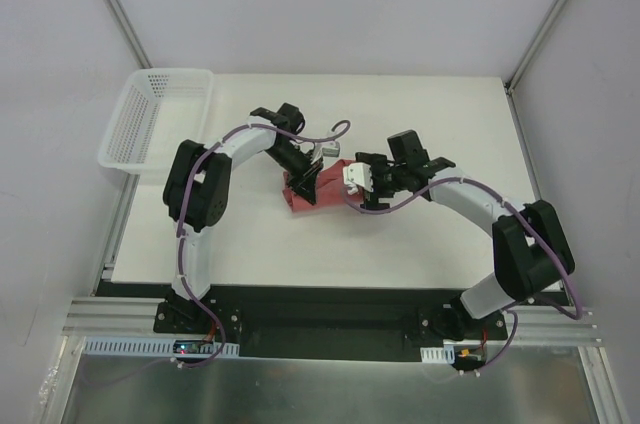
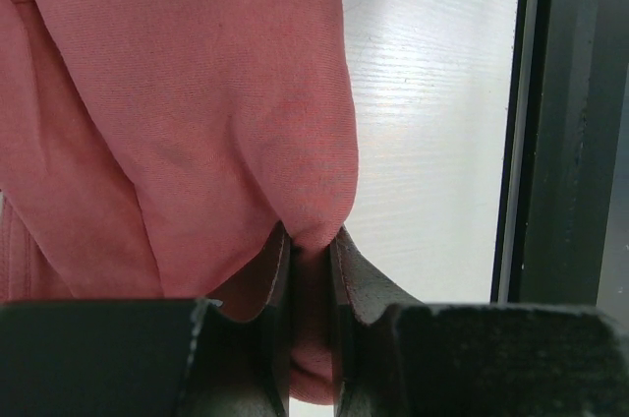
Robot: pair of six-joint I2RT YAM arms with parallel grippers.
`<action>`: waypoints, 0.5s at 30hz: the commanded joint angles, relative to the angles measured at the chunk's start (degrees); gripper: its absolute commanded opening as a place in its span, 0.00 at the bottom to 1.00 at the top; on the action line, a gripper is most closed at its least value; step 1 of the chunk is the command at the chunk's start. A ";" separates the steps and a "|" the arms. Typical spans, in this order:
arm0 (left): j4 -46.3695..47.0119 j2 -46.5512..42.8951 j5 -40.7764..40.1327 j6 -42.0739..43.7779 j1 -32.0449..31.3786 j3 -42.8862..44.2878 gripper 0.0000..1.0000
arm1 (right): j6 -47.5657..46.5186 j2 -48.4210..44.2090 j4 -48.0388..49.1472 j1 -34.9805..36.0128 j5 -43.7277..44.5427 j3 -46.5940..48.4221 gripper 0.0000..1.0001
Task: Roll the t-shirts
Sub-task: Roll the T-shirt to the center of the board.
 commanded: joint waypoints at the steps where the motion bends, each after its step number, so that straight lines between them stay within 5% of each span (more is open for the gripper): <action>1: -2.39 0.00 5.21 0.07 1.15 1.70 0.00 | -8.96 3.61 -1.20 0.38 -4.88 2.28 0.96; 5: -2.65 -0.61 6.44 0.68 1.94 1.00 0.00 | -12.31 7.12 -1.99 0.38 -6.19 2.63 0.99; 8: -2.92 -1.40 6.71 1.39 2.29 -0.05 0.00 | -13.72 10.20 -4.61 0.56 -6.46 4.47 0.81; 9: -3.00 -1.58 6.62 1.74 2.38 -0.75 0.00 | -14.33 10.82 -6.37 0.82 -5.94 5.78 0.61; 12: -4.40 -2.54 5.92 2.09 2.73 -1.72 0.00 | -12.66 11.26 -10.07 0.91 -4.97 8.25 0.29; 15: -6.77 -3.16 5.30 1.48 3.08 -2.34 0.00 | -13.02 10.03 -17.27 0.47 -4.70 9.57 0.17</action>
